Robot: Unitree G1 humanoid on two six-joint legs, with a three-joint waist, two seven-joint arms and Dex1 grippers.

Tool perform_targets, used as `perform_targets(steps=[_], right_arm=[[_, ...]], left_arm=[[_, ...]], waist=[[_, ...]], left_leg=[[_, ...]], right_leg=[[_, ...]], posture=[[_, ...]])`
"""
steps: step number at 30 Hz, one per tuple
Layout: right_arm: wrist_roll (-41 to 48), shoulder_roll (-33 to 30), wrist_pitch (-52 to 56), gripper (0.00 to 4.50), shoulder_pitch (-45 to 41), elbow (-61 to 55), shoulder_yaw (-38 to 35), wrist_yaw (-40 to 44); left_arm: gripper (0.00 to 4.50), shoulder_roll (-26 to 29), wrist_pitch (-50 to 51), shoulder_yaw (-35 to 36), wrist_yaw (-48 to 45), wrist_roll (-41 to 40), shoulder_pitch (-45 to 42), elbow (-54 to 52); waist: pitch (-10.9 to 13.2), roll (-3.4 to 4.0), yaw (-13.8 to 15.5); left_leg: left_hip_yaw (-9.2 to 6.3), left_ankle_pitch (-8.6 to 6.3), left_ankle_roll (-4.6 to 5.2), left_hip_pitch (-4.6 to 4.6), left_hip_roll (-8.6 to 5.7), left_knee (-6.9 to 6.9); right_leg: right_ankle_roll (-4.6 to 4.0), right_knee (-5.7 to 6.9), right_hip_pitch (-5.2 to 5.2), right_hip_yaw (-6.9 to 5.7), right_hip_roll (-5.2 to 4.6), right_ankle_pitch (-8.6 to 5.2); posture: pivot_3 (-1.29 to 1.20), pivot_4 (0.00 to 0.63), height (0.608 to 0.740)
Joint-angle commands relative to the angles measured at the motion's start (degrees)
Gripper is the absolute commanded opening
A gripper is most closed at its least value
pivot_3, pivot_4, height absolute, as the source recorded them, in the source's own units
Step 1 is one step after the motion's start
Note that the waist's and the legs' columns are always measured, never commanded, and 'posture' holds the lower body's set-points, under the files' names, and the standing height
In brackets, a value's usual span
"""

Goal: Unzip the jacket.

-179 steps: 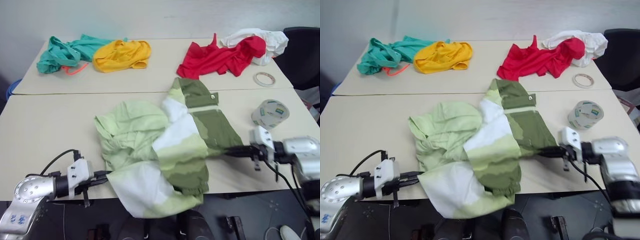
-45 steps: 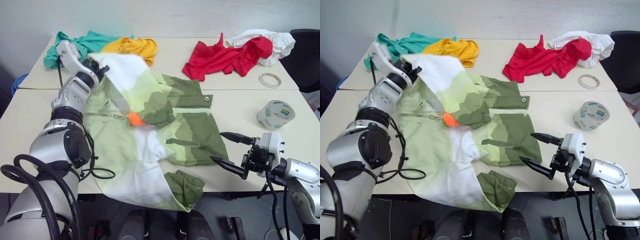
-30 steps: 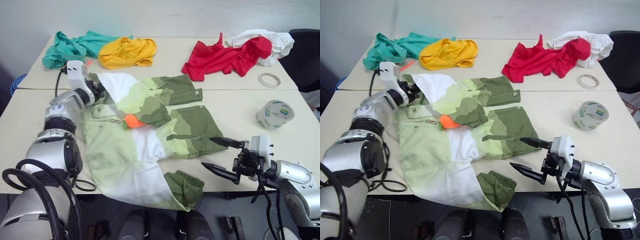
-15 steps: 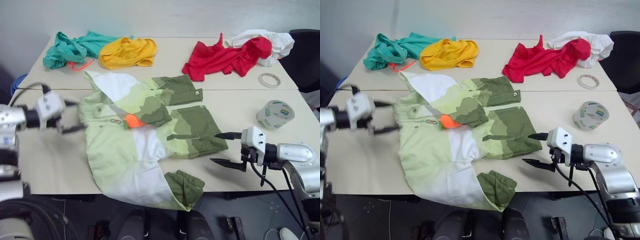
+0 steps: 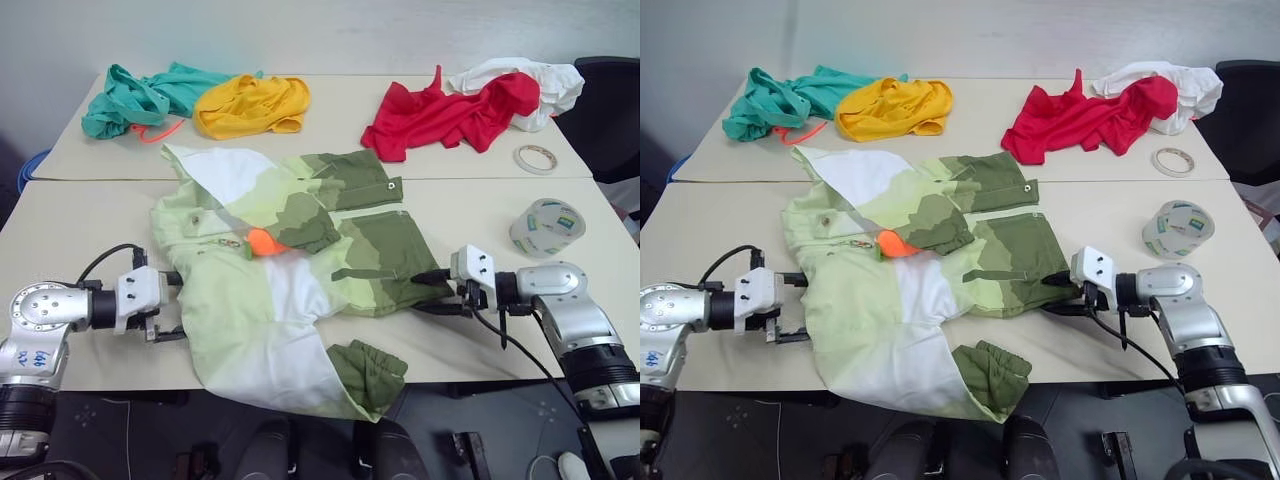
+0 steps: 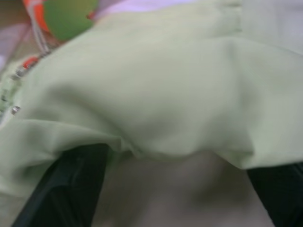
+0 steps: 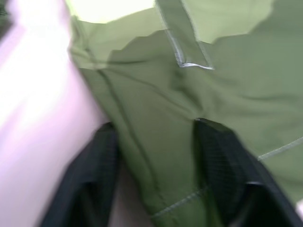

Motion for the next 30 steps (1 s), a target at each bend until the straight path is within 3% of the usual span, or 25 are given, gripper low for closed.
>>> perform_targets(steps=[1,4,11,15,21,24,27,30], right_arm=[[2.8,-0.6,0.4,1.15,0.8,-2.0,-0.9,3.7],[5.7,-3.3,4.2,0.08,4.1,-5.8,-2.2,7.3],[12.8,-14.2,15.5,0.0,15.4,-18.8,-6.7,11.5],[19.8,-18.3,22.9,0.0,25.1,-31.1,-12.7,10.0],[24.0,-11.6,22.3,0.0,24.1,-34.8,-17.5,1.5],[23.2,-10.2,20.7,0.94,22.0,-34.9,-16.9,1.1],[17.6,-8.6,16.6,1.94,17.7,-32.4,-12.8,-0.8],[13.9,-7.7,15.0,3.03,14.9,-30.6,-9.9,-2.1]], left_arm=[[2.97,0.3,0.9,-0.6,-0.4,-0.6,0.8,-2.8],[2.0,1.5,4.6,-0.5,-3.6,-3.7,3.1,-5.3],[0.02,6.4,11.1,2.2,-9.4,-7.5,9.6,-8.5],[0.02,7.8,10.5,4.9,-10.5,-8.0,11.8,-7.8],[0.02,5.8,8.4,6.4,-8.5,-8.3,12.5,-8.9],[0.0,4.7,9.6,6.6,-7.3,-9.0,12.5,-10.7],[0.6,4.4,12.0,8.9,-3.8,-9.3,12.9,-12.8],[1.57,4.7,10.6,11.9,-2.7,-9.2,14.5,-12.7]], waist=[[0.0,0.01,-0.1],[0.0,0.01,0.0],[0.0,0.03,0.0],[0.0,0.07,0.1],[0.0,0.07,0.0],[0.0,0.22,0.0],[0.0,0.18,0.0],[0.0,0.18,0.0]], left_leg=[[0.01,0.0,0.0,0.0,0.0,0.0],[0.01,0.0,0.0,0.01,0.01,0.0],[0.0,-0.01,0.0,0.03,0.02,0.0],[-0.11,-0.08,-0.1,0.08,0.09,-0.05],[-0.14,-0.1,-0.14,0.14,0.09,-0.06],[-0.12,-0.12,-0.14,0.14,0.06,-0.09],[-0.15,-0.12,-0.14,0.12,0.07,-0.09],[-0.12,-0.11,-0.13,0.12,0.05,-0.09]], right_leg=[[0.0,0.0,0.0,0.0,0.0,0.0],[0.0,0.0,0.0,0.0,0.01,0.0],[0.0,-0.06,0.03,0.03,-0.06,0.0],[-0.11,-0.08,0.1,0.11,-0.46,-0.06],[-0.11,-0.11,0.14,0.11,-0.47,-0.06],[-0.11,-0.11,0.12,0.19,-0.51,-0.06],[-0.11,-0.12,0.12,0.15,-0.46,-0.06],[-0.11,-0.12,0.11,0.12,-0.44,-0.06]], posture=[[0.0,0.15,0.74],[0.0,0.15,0.74],[0.0,0.15,0.74],[0.0,0.15,0.74],[0.0,0.15,0.74],[0.0,0.15,0.74],[0.0,0.15,0.74],[0.0,0.15,0.74]])
